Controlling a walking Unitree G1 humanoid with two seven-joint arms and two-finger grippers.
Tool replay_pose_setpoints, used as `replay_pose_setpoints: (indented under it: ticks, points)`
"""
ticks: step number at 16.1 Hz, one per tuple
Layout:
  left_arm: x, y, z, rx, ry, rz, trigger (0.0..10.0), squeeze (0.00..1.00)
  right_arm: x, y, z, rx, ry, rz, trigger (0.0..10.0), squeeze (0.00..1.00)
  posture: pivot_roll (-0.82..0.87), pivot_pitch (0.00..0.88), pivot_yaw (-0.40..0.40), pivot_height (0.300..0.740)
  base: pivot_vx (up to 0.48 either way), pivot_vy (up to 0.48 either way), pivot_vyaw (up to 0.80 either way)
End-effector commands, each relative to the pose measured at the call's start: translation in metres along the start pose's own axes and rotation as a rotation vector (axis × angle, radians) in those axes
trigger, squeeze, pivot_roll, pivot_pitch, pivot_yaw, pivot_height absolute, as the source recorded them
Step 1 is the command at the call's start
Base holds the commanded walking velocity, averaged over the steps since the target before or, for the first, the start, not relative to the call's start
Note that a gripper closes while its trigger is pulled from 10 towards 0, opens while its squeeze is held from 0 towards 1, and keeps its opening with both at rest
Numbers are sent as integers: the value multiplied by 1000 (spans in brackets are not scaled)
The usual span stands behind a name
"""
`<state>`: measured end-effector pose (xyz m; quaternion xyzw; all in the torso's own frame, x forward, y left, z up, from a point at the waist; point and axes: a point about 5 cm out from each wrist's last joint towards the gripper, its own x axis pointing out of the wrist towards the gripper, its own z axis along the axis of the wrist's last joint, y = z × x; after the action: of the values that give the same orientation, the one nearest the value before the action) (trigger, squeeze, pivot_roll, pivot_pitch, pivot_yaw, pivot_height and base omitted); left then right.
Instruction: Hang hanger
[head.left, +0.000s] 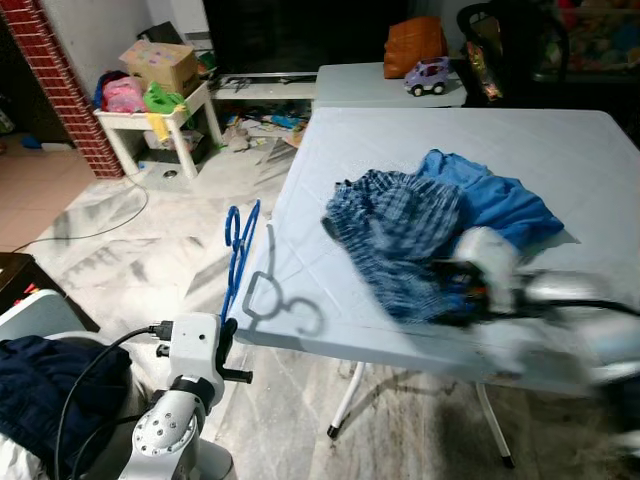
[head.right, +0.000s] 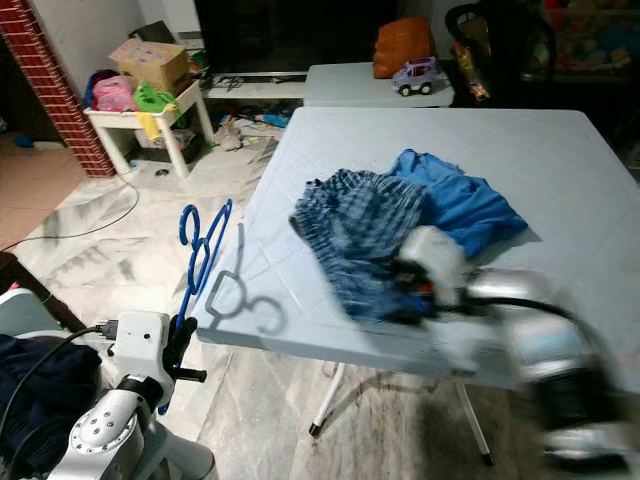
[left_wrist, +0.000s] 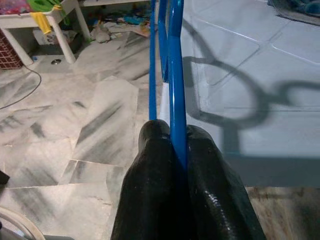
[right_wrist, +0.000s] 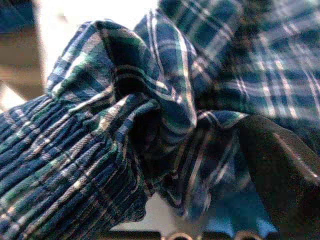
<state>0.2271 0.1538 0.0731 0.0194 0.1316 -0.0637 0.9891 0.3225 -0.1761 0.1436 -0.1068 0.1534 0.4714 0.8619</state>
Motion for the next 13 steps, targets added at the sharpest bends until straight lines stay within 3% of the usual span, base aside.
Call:
replay_pose_setpoints:
  ticks: [1, 2, 3, 4, 5, 6, 8, 9, 10, 11, 12, 13]
  points:
    - [5, -6, 3, 12, -11, -27, 10000, 0, 15, -35, 50, 132, -262, -338, 10000, 1000, -47, 0, 48, 740, 0, 0, 0]
    - [6, -5, 5, 6, -17, -16, 10000, 0, 13, -55, 68, 214, -370, -585, 10000, 1000, -47, 0, 48, 740, 0, 0, 0]
    - [7, -5, 5, 2, -19, -9, 10000, 0, 0, -74, 79, 386, -490, -771, 10000, 1000, -48, 0, 40, 740, 0, 0, 0]
    - [8, -7, 5, 0, -19, -8, 10000, 0, -24, -94, 79, 627, -601, -979, 10000, 1000, -44, 0, 33, 740, 0, 0, 0]
    - [6, -7, 4, -2, -15, -8, 10000, 0, -43, -105, 71, 727, -611, -1128, 10000, 1000, -43, 0, 31, 740, 0, 0, 0]
    - [4, -9, 1, -5, -8, -8, 10000, 0, -54, -108, 66, 675, -586, -1183, 10000, 1000, -42, 0, 22, 740, 0, 0, 0]
    - [3, -9, -1, -10, -3, -3, 10000, 0, -43, -104, 57, 537, -429, -1170, 10000, 1000, -46, 0, 19, 740, 0, 0, 0]
    - [4, -10, -1, -12, -2, -5, 10000, 0, -23, -94, 49, 391, -260, -1043, 10000, 1000, -48, 0, 20, 740, 0, 0, 0]
    - [4, -12, -2, -11, 2, -13, 10000, 0, -10, -87, 40, 378, -185, -943, 10000, 1000, -53, 0, 25, 740, 0, 0, 0]
    - [5, -12, -2, -9, 3, -20, 10000, 0, -3, -82, 36, 391, -168, -884, 10000, 1000, -53, 0, 25, 740, 0, 0, 0]
    - [5, -12, -1, -6, 2, -27, 10000, 0, 5, -68, 33, 303, -142, -716, 10000, 1000, -58, 0, 30, 740, 0, 0, 0]
    - [5, -12, -1, -6, 1, -27, 10000, 0, 4, -65, 34, 297, -160, -666, 10000, 1000, -58, 0, 30, 740, 0, 0, 0]
